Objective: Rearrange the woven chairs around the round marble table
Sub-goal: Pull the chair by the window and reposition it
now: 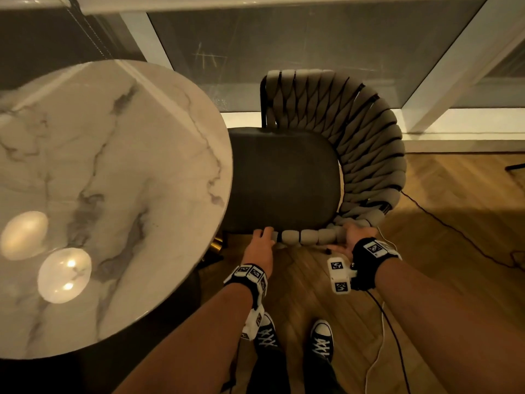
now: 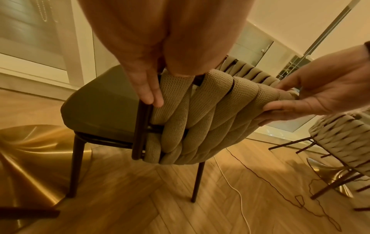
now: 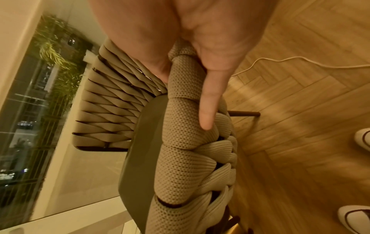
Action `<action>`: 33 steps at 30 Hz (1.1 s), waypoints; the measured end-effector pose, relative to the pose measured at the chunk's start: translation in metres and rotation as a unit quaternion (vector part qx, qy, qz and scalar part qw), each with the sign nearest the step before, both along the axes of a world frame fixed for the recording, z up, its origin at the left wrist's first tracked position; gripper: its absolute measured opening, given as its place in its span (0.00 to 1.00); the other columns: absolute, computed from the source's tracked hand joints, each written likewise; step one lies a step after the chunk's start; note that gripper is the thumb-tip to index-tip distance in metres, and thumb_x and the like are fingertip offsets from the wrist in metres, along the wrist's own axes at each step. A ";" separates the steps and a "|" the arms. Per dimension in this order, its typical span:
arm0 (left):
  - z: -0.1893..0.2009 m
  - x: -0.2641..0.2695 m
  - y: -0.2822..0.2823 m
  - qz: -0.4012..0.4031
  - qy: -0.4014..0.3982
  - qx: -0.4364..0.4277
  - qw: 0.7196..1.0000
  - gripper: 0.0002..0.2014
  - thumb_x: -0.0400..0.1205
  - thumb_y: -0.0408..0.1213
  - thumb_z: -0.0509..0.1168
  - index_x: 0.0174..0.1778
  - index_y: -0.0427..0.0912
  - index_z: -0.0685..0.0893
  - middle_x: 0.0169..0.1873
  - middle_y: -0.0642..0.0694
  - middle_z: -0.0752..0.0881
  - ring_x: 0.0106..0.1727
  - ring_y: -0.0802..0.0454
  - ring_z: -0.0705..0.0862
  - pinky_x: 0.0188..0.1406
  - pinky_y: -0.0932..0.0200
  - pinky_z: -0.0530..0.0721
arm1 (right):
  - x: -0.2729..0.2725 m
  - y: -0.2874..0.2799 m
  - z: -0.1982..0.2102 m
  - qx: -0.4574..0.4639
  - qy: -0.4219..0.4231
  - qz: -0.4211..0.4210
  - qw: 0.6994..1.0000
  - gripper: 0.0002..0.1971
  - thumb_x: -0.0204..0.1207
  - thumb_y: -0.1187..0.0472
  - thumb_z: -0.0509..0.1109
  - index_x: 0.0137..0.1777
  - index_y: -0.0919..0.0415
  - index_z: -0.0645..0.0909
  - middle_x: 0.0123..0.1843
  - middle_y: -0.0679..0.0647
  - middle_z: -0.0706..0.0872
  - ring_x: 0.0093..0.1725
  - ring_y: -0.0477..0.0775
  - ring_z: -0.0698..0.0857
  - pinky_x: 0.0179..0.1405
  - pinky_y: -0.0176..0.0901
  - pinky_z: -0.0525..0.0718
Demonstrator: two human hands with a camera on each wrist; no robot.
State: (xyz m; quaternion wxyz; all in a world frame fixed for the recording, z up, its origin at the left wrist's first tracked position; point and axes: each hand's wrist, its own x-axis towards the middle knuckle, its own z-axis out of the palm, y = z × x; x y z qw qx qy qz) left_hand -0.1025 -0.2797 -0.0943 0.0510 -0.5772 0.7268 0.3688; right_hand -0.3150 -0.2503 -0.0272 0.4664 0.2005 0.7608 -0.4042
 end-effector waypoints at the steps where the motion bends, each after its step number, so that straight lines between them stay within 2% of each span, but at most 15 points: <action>1: -0.001 0.002 0.002 -0.002 0.000 0.003 1.000 0.21 0.85 0.26 0.57 0.72 0.48 0.69 0.71 0.40 0.71 0.62 0.36 0.83 0.61 0.45 0.85 | 0.001 0.001 0.003 -0.003 -0.009 -0.012 1.000 0.22 0.84 0.63 0.64 0.77 0.55 0.66 0.74 0.64 0.75 0.68 0.76 0.78 0.45 0.76 0.88; 6: -0.002 0.012 0.016 -0.002 0.010 0.012 1.000 0.22 0.87 0.27 0.56 0.75 0.49 0.67 0.74 0.42 0.68 0.67 0.42 0.82 0.64 0.52 0.83 | 0.006 0.005 0.008 -0.008 -0.022 -0.014 1.000 0.19 0.85 0.65 0.61 0.74 0.52 0.67 0.77 0.64 0.73 0.72 0.75 0.76 0.60 0.74 0.82; 8: -0.002 0.012 0.019 0.006 0.018 0.013 1.000 0.22 0.87 0.27 0.55 0.76 0.48 0.67 0.75 0.42 0.67 0.69 0.45 0.81 0.65 0.54 0.81 | 0.004 0.005 0.009 -0.004 -0.028 -0.012 1.000 0.12 0.85 0.66 0.60 0.63 0.50 0.66 0.77 0.64 0.72 0.73 0.74 0.75 0.65 0.75 0.79; 11: -0.001 0.011 0.020 0.014 0.022 0.015 1.000 0.22 0.87 0.27 0.54 0.77 0.49 0.67 0.76 0.43 0.67 0.69 0.46 0.81 0.65 0.54 0.82 | 0.002 0.007 0.006 0.002 -0.046 -0.018 0.999 0.05 0.86 0.64 0.59 0.54 0.55 0.65 0.77 0.64 0.73 0.73 0.74 0.75 0.65 0.76 0.78; 12: -0.001 0.011 0.020 0.016 0.023 0.018 0.999 0.23 0.87 0.27 0.55 0.77 0.49 0.67 0.76 0.43 0.67 0.69 0.46 0.81 0.65 0.54 0.83 | 0.002 0.007 0.006 0.001 -0.050 -0.019 0.999 0.04 0.86 0.63 0.58 0.49 0.57 0.67 0.77 0.64 0.73 0.73 0.74 0.75 0.65 0.76 0.78; 14: -0.001 0.011 0.019 0.017 0.020 0.023 0.999 0.23 0.87 0.27 0.56 0.76 0.50 0.66 0.76 0.43 0.66 0.69 0.46 0.81 0.65 0.53 0.83 | 0.003 0.008 0.004 -0.004 -0.050 -0.003 0.999 0.10 0.86 0.63 0.58 0.42 0.56 0.67 0.76 0.65 0.74 0.72 0.74 0.76 0.65 0.77 0.79; 18: -0.003 0.012 0.021 0.018 0.016 0.028 0.999 0.22 0.87 0.28 0.56 0.76 0.50 0.67 0.75 0.43 0.67 0.67 0.44 0.82 0.64 0.51 0.85 | 0.004 0.012 0.004 -0.005 -0.044 0.016 0.999 0.08 0.86 0.66 0.59 0.43 0.58 0.69 0.64 0.65 0.77 0.68 0.75 0.79 0.61 0.74 0.82; 20: -0.005 0.013 0.022 0.020 0.013 0.028 0.999 0.21 0.87 0.29 0.56 0.75 0.51 0.67 0.75 0.42 0.67 0.65 0.42 0.82 0.63 0.50 0.85 | 0.005 0.012 0.005 -0.001 -0.039 0.028 0.999 0.03 0.85 0.67 0.60 0.56 0.60 0.71 0.67 0.64 0.77 0.68 0.75 0.79 0.60 0.73 0.83; 21: -0.005 0.013 0.023 0.021 0.012 0.028 0.999 0.21 0.87 0.29 0.56 0.75 0.51 0.67 0.75 0.42 0.68 0.65 0.41 0.83 0.63 0.49 0.86 | 0.006 0.012 0.007 -0.002 -0.032 0.034 0.999 0.08 0.85 0.68 0.61 0.60 0.58 0.69 0.69 0.66 0.76 0.68 0.76 0.79 0.61 0.73 0.82; 24: -0.006 0.012 0.023 0.021 0.011 0.028 0.999 0.21 0.87 0.30 0.56 0.75 0.51 0.67 0.76 0.42 0.68 0.65 0.41 0.82 0.63 0.49 0.85 | 0.007 0.012 0.010 0.001 -0.018 0.042 0.999 0.10 0.84 0.69 0.61 0.56 0.56 0.64 0.72 0.69 0.75 0.67 0.77 0.79 0.62 0.75 0.81; 26: -0.006 0.012 0.023 0.020 0.012 0.025 0.999 0.21 0.87 0.29 0.56 0.74 0.51 0.67 0.75 0.42 0.68 0.65 0.41 0.82 0.63 0.49 0.85 | 0.006 0.012 0.008 0.006 -0.018 0.042 0.999 0.07 0.84 0.68 0.62 0.54 0.58 0.67 0.73 0.70 0.75 0.66 0.78 0.79 0.61 0.76 0.82; 28: -0.005 0.012 0.023 0.019 0.014 0.023 0.999 0.21 0.87 0.29 0.56 0.74 0.51 0.68 0.74 0.43 0.69 0.65 0.43 0.83 0.64 0.49 0.85 | 0.003 0.012 0.005 0.003 -0.010 0.050 0.999 0.13 0.83 0.68 0.63 0.64 0.58 0.70 0.73 0.68 0.74 0.67 0.78 0.78 0.59 0.77 0.82; 30: -0.004 0.011 0.023 0.018 0.013 0.021 1.000 0.21 0.87 0.28 0.56 0.74 0.51 0.68 0.74 0.43 0.69 0.65 0.44 0.83 0.63 0.50 0.85 | 0.000 0.014 -0.001 -0.007 -0.003 0.052 0.999 0.19 0.83 0.69 0.63 0.71 0.58 0.67 0.70 0.64 0.74 0.68 0.77 0.77 0.52 0.72 0.87; 32: -0.004 0.010 0.023 0.018 0.010 0.018 1.000 0.21 0.87 0.28 0.56 0.74 0.50 0.68 0.74 0.42 0.69 0.64 0.43 0.83 0.61 0.50 0.86 | -0.001 0.019 -0.009 -0.014 0.010 0.117 0.993 0.16 0.82 0.67 0.64 0.67 0.63 0.67 0.69 0.60 0.74 0.66 0.74 0.79 0.33 0.60 0.91; 33: -0.004 0.010 0.024 0.018 0.008 0.017 1.000 0.20 0.87 0.28 0.56 0.73 0.50 0.68 0.74 0.42 0.69 0.63 0.42 0.84 0.60 0.50 0.87 | -0.003 0.021 -0.018 -0.019 0.025 0.132 0.991 0.20 0.82 0.66 0.65 0.71 0.63 0.65 0.72 0.64 0.75 0.64 0.74 0.82 0.27 0.56 0.90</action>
